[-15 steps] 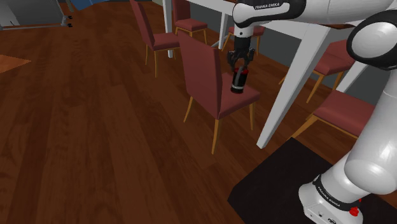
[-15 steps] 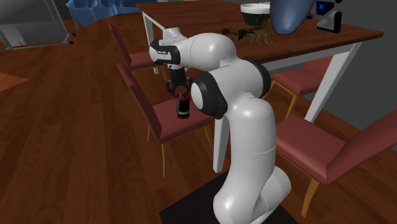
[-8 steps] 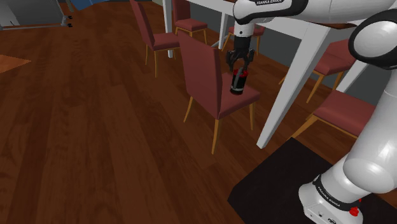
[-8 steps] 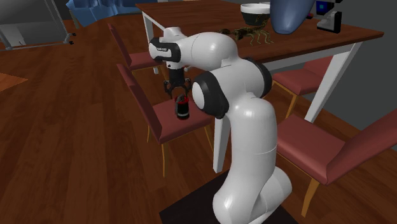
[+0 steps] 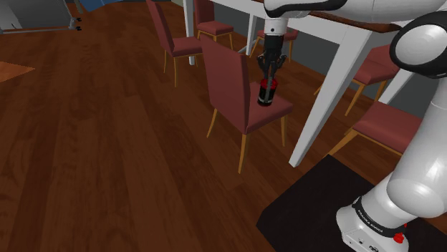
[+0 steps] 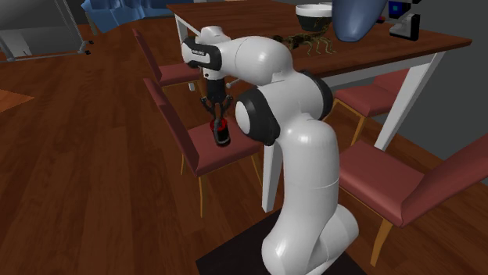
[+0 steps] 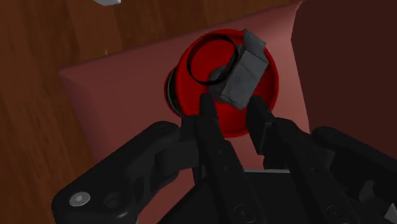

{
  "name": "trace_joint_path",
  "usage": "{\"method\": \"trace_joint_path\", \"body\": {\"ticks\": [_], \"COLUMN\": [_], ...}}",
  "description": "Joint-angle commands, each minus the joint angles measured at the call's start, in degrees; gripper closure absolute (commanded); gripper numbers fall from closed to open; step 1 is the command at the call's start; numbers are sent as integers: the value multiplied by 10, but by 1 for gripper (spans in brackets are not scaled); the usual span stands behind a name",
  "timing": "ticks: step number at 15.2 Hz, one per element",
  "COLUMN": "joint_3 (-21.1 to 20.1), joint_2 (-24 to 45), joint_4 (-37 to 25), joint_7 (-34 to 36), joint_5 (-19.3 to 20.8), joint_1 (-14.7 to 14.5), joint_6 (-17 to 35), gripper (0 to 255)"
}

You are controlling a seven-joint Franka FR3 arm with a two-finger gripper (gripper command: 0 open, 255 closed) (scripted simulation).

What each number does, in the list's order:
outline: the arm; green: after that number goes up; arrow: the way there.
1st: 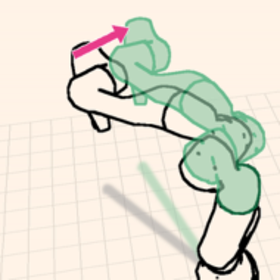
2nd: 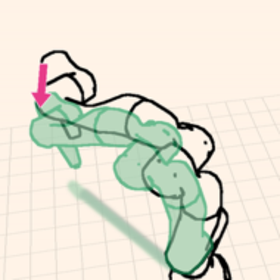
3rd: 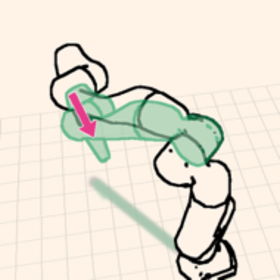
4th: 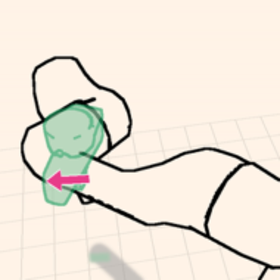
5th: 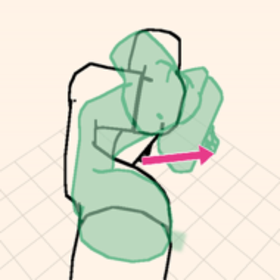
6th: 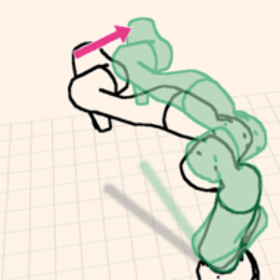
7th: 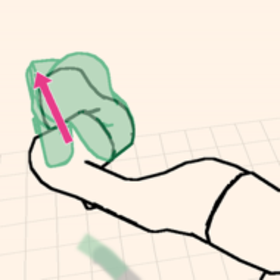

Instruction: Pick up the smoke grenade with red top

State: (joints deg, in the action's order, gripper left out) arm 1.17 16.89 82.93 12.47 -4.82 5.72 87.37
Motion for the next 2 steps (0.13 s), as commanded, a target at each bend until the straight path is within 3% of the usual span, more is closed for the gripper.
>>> {"method": "trace_joint_path", "body": {"ticks": [1, 2], "joint_3": [14, 13], "joint_2": [-1, -1], "joint_4": [-23, -23], "joint_7": [1, 1], "joint_5": [0, 0], "joint_1": [17, 17], "joint_6": [-14, -14], "gripper": [255, 255]}}
